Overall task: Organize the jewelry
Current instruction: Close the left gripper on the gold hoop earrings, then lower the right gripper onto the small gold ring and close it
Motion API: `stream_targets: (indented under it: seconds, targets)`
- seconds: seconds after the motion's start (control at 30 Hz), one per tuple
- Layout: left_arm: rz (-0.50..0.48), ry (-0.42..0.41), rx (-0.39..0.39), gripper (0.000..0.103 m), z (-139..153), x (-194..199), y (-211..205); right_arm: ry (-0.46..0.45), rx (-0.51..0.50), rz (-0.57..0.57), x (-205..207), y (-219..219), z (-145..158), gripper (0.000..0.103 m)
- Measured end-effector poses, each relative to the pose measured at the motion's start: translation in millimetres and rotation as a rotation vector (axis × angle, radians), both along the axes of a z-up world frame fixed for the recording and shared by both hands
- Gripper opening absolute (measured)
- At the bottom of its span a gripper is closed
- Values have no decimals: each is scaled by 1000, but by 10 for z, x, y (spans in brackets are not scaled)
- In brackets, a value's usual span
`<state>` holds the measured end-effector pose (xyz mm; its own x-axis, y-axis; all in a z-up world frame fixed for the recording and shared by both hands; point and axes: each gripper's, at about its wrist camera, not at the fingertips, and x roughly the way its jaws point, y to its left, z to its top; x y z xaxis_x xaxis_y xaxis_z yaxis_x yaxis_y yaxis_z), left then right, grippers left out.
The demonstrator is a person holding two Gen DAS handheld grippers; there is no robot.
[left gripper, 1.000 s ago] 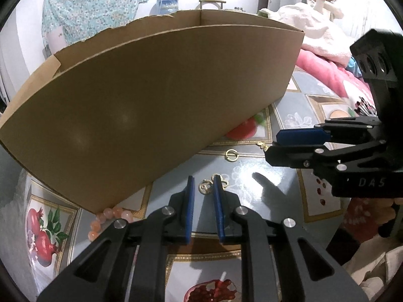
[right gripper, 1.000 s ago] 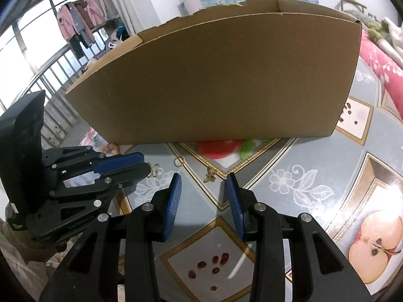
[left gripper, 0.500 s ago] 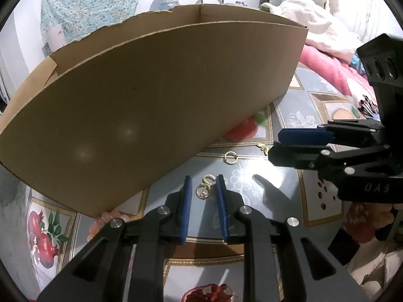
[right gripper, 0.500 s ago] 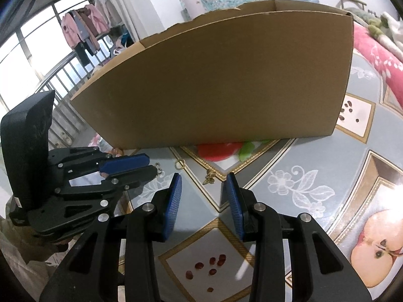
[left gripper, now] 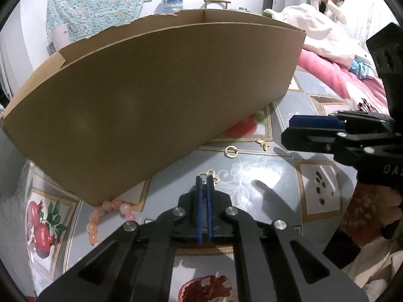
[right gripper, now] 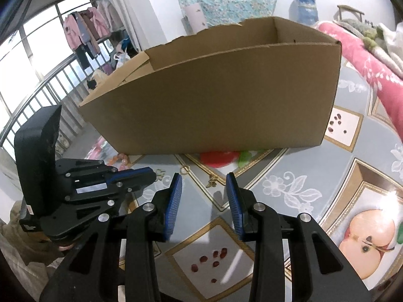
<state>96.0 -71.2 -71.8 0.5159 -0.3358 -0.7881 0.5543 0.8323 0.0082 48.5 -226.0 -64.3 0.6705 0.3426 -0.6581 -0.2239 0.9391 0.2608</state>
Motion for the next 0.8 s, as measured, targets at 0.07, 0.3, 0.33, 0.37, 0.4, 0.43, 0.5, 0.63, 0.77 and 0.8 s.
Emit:
stream_targets:
  seconds: [0.07, 0.3, 0.33, 0.37, 0.4, 0.43, 0.5, 0.63, 0.77, 0.8]
  targets:
    - [5, -5, -15, 2, -1, -35, 58, -1, -12, 4, 9, 62, 22, 34]
    - [54, -14, -80, 2, 30, -131, 329, 4, -64, 33, 81, 277, 54, 34]
    - [60, -18, -90, 2, 44, -149, 367, 4, -75, 36, 100, 314, 55, 34]
    - [61, -20, -97, 2, 49, -162, 383, 5, -83, 39, 123, 357, 55, 34]
    - [61, -23, -102, 2, 53, -172, 402, 6, -90, 43, 143, 386, 53, 34]
    - [63, -26, -104, 2, 56, -179, 416, 7, -104, 48, 171, 418, 41, 34]
    - [67, -26, -112, 2, 49, -180, 447, 8, -138, 55, 230, 480, 16, 34]
    - [77, -23, -121, 2, 17, -170, 495, 19, -210, 60, 357, 584, -51, 26]
    - [78, -23, -135, 2, 13, -172, 520, 44, -238, 64, 476, 617, -113, 21]
    - [77, -22, -137, 2, 11, -173, 527, 46, -247, 69, 494, 633, -122, 21]
